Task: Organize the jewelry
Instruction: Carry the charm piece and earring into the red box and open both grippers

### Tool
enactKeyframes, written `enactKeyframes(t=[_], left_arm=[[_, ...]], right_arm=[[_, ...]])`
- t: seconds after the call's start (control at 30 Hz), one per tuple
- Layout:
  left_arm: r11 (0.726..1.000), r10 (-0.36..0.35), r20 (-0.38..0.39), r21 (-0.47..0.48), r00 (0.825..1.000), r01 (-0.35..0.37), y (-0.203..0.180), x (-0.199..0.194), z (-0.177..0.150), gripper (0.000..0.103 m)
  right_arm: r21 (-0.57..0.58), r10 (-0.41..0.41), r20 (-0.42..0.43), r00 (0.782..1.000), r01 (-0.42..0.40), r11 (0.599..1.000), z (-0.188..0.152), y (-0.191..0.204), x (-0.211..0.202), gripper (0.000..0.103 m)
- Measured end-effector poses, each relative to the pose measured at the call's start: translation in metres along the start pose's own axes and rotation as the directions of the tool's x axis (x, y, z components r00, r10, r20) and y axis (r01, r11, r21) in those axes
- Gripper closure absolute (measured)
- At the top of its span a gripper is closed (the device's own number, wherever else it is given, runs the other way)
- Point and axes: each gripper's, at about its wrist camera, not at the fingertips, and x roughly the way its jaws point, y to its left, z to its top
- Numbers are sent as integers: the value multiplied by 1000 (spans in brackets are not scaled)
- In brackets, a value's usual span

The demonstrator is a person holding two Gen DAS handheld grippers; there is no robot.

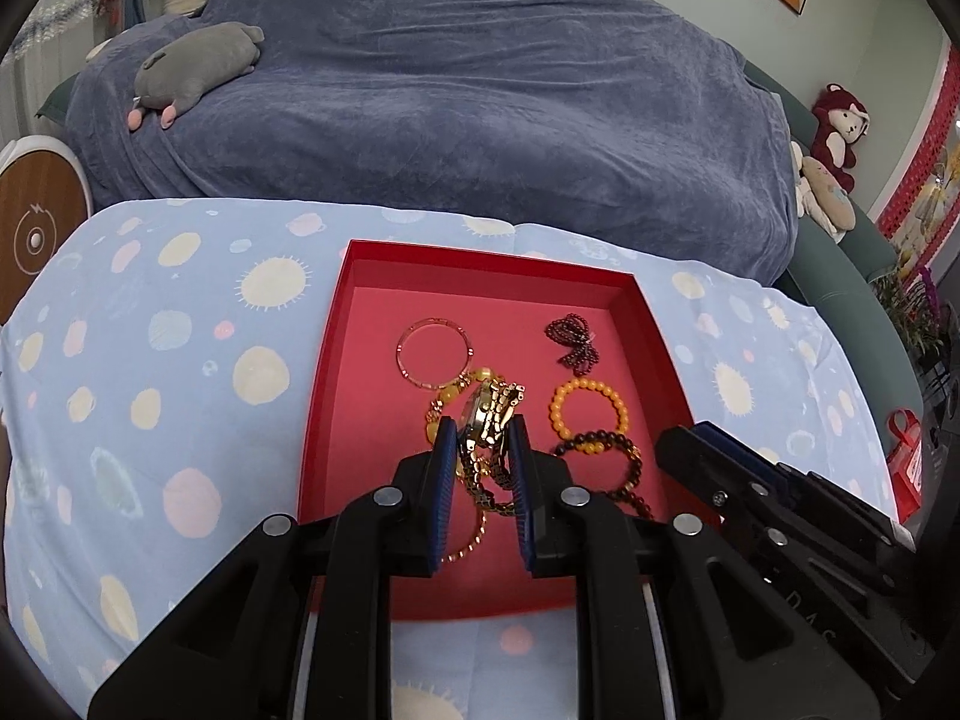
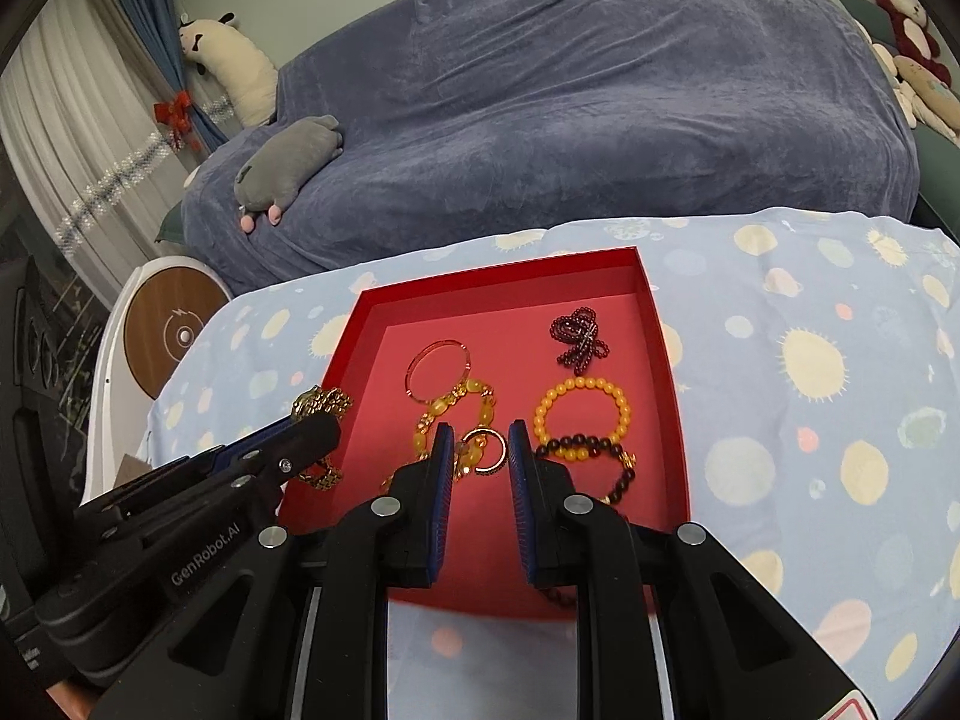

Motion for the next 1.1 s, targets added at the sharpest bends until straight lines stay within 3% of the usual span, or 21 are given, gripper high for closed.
enactKeyframes(t=[0.33, 0.6, 1.1], left_arm=[[999, 34, -45, 5, 998, -34, 11, 47, 12, 86], [999, 49, -78, 6, 996, -48, 16, 71, 13, 86], [997, 71, -55, 12, 996, -71, 16, 64, 21, 86]], right_arm=[[9, -16, -50, 999, 17, 1000, 20, -6, 58, 86], [0, -41, -76, 996, 41, 999, 25, -9, 82, 85], [-6, -46, -79, 996, 46, 999, 28, -4, 85, 83]])
